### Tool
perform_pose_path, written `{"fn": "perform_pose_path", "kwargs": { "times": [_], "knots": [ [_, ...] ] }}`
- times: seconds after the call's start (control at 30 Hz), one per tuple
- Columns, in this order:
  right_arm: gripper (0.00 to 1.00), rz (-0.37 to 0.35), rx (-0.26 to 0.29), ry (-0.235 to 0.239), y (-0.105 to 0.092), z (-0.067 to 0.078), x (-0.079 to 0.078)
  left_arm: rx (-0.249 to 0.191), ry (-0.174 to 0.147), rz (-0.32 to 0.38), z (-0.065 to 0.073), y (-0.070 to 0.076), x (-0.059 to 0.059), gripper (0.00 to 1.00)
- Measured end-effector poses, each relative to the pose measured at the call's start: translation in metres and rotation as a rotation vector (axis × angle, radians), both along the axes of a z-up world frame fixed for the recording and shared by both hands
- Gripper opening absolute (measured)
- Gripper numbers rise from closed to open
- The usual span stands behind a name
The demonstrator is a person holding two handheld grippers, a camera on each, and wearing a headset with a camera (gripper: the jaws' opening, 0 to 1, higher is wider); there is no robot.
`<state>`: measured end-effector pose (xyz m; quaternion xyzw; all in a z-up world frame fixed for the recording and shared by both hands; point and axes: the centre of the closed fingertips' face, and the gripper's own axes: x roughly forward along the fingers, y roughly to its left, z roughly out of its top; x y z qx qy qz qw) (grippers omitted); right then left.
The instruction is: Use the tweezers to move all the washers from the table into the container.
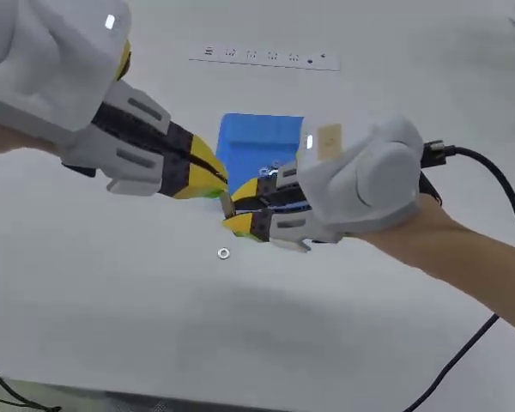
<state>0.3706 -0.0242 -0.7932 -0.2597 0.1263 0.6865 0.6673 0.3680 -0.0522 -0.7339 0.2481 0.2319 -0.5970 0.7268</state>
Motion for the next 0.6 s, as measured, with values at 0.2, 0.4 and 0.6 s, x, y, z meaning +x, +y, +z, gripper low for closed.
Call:
{"fn": "perform_pose_path", "kwargs": {
  "times": [0.2,0.4,0.6],
  "knots": [
    [0.11,0.011,-0.017,0.006,0.002,-0.017,-0.010,-0.002,0.040,0.010,-0.016,0.004,-0.010,0.06],
    [0.11,0.028,-0.038,0.021,0.006,-0.029,-0.016,-0.004,0.068,0.026,-0.027,0.010,-0.016,0.06],
    [0.11,0.029,-0.043,0.037,0.010,-0.035,-0.015,-0.007,0.081,0.044,-0.033,0.014,-0.013,0.06]
  ]
}}
